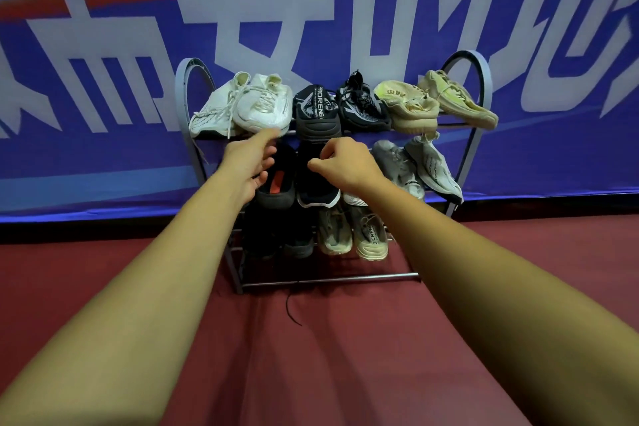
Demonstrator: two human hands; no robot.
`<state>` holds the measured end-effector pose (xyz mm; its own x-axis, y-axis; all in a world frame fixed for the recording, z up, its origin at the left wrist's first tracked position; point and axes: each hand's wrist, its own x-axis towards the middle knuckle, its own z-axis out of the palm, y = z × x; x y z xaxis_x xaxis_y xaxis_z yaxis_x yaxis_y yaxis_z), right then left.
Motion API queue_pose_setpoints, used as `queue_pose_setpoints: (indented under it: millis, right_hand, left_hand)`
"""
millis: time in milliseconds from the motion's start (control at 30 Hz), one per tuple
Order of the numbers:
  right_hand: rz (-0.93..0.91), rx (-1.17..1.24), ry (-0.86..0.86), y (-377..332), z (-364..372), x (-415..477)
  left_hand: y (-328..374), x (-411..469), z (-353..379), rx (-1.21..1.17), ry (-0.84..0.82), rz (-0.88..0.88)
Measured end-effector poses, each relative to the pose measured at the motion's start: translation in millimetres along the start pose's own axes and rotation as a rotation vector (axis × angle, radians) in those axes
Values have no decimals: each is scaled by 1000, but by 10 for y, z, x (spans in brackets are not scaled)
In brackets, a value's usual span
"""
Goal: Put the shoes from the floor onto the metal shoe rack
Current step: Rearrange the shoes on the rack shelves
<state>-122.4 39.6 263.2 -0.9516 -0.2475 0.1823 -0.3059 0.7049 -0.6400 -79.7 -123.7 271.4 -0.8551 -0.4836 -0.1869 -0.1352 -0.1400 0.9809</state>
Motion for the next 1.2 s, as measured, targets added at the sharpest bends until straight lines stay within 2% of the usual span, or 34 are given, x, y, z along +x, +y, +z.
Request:
queue_pose_setpoints:
  millis: [67,200,500,800,967,1100,1200]
  right_hand:
    - [-11,-78,37,17,-47,-65]
    - [-37,-134,45,40,-91,-129]
    - [-56,-120,41,184,-157,9]
    - [-78,-49,121,200,-289,84]
    - [-58,115,204,113,-372,52]
    - [-59,218,250,77,-420,-4]
    - [-104,168,281,79,-394,-68]
  left_hand:
    - [-78,-51,149,115,-28,17]
    - [-121,-87,414,160,-46,57]
    - [-25,76,727,-183,-150,-109]
    - [169,-57,830,-326,-91,-28]
    - [299,-217,615,-370,-84,80]
    - [259,-225,374,-442,-175,64]
    - [258,-291,336,-488,-136,37]
